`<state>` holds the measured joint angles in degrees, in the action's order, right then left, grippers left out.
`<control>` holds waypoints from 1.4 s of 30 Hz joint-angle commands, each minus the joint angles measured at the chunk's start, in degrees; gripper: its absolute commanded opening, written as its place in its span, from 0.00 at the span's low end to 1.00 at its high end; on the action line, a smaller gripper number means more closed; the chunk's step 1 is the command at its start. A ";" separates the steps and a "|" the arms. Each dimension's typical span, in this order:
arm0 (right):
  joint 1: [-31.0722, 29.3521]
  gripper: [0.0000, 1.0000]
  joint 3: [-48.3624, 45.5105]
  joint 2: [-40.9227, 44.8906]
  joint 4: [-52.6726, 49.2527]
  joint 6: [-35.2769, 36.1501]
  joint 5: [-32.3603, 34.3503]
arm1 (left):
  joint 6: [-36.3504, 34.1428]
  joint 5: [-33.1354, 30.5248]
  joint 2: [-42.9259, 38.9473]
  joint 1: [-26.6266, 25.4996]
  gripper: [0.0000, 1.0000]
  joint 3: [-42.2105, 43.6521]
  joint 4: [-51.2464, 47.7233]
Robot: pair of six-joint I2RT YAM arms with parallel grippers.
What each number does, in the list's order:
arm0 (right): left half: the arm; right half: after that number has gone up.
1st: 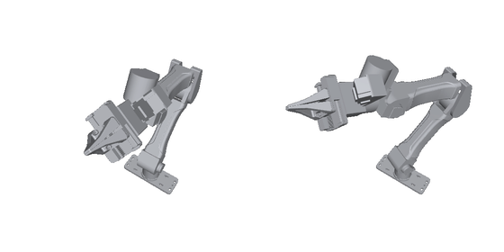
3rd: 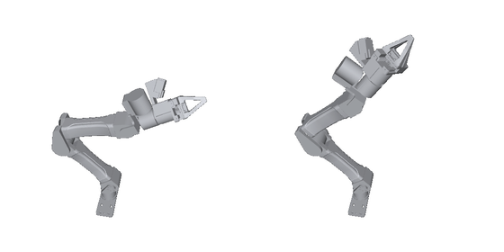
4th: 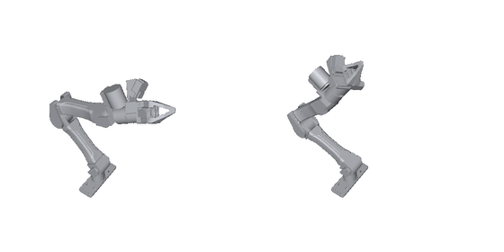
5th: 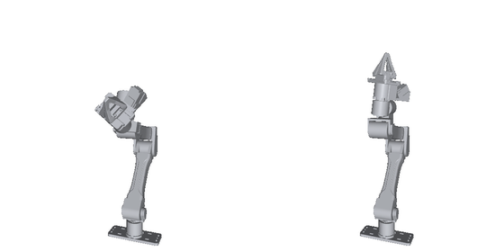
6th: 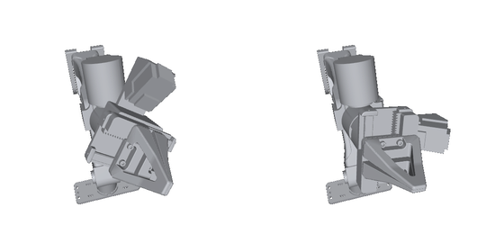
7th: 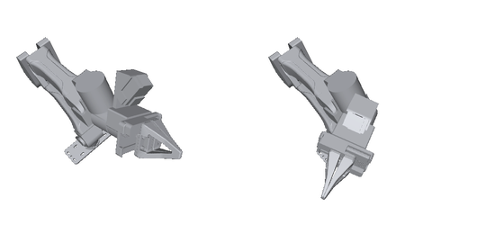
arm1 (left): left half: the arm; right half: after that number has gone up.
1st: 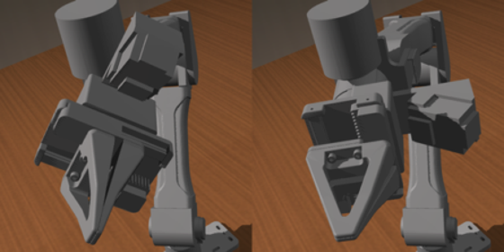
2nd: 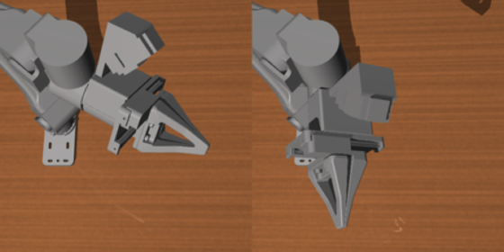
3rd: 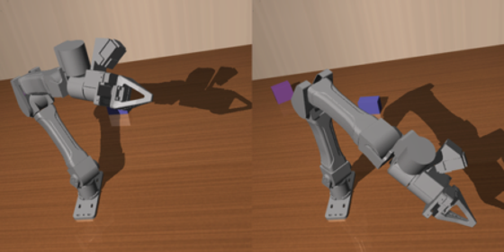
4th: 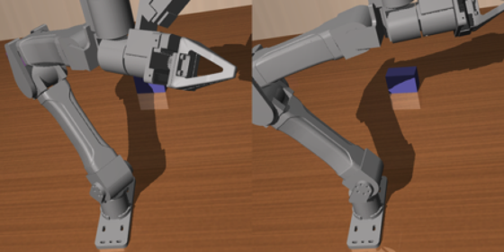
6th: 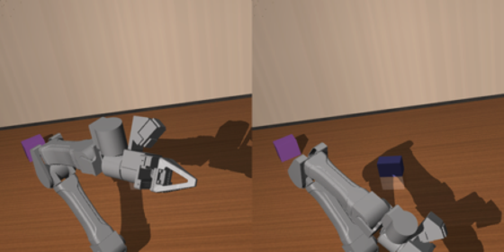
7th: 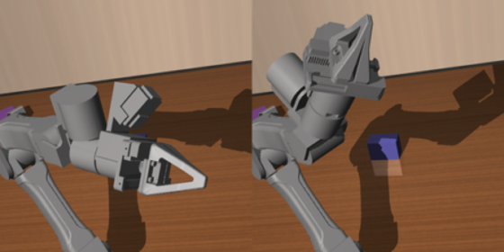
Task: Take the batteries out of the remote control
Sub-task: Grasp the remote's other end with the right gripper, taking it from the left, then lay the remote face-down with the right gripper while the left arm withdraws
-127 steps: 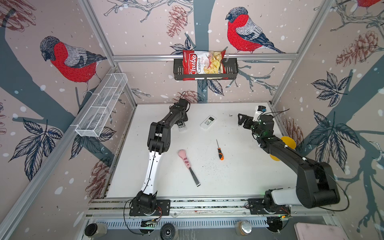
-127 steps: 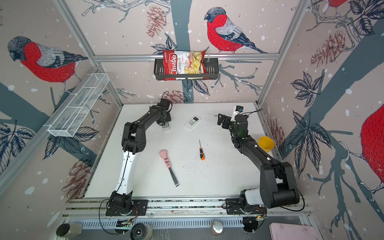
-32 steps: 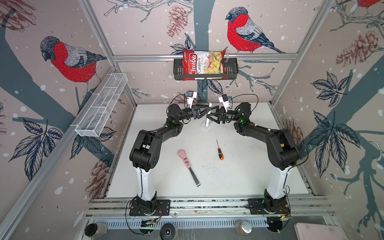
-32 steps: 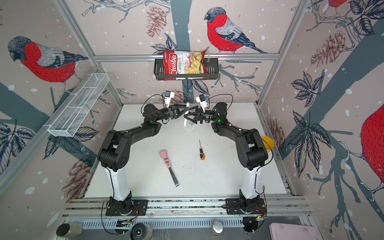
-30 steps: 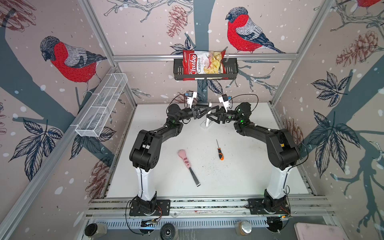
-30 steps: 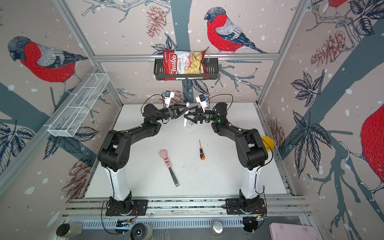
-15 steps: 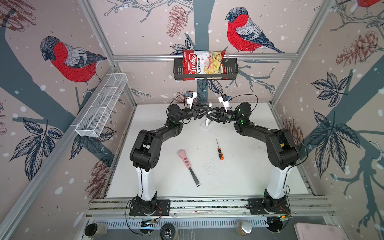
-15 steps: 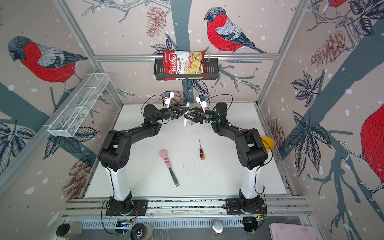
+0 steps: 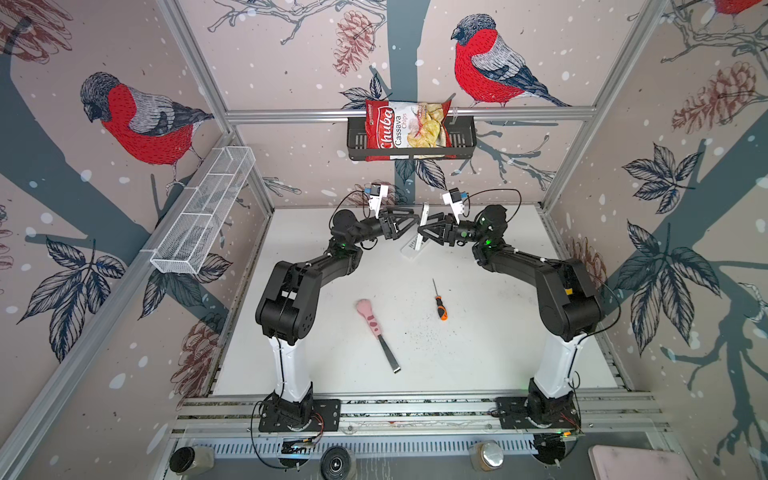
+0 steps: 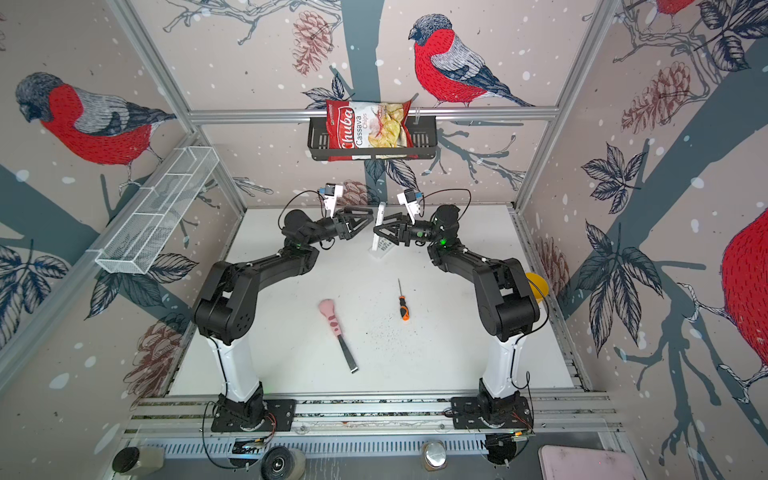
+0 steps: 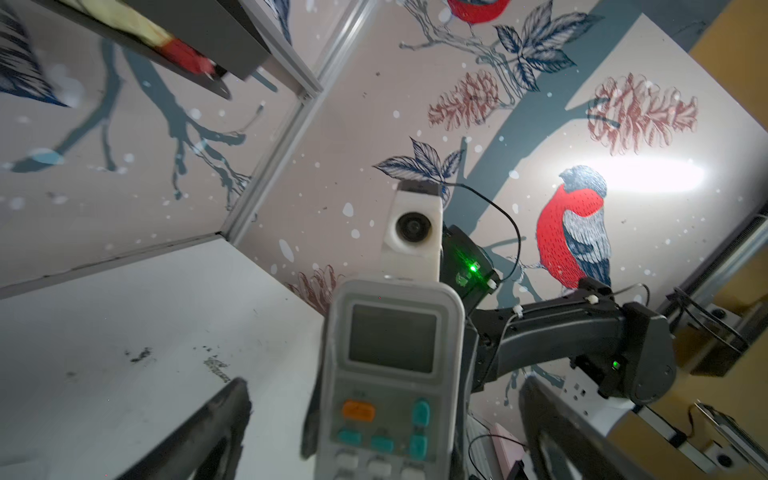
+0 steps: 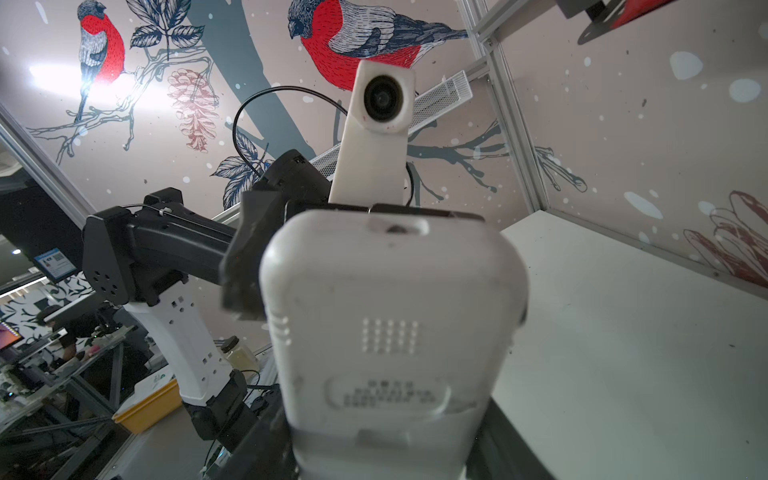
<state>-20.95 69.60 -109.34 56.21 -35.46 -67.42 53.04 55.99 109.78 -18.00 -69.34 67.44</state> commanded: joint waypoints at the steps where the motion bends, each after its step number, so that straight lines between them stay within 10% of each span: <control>1: 0.02 0.40 0.29 2.54 -13.33 11.59 2.55 | -3.40 -5.29 -3.79 2.76 0.98 4.05 1.75; 7: -4.19 0.40 9.73 4.22 -53.55 38.43 18.40 | -20.00 -16.71 -14.82 4.27 0.99 11.24 -17.00; 19: -17.33 0.40 33.79 -10.18 -94.52 52.02 55.60 | -23.15 -32.50 -34.63 4.73 0.97 27.84 -27.05; 42: -24.90 0.55 37.63 -20.99 -100.66 56.56 64.14 | -24.85 -39.11 -53.69 0.48 0.96 37.16 -43.01</control>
<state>-45.52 107.55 -130.13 -45.04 20.78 -2.81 29.54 17.78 56.66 -17.08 -31.97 25.65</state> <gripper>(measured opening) 0.565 0.963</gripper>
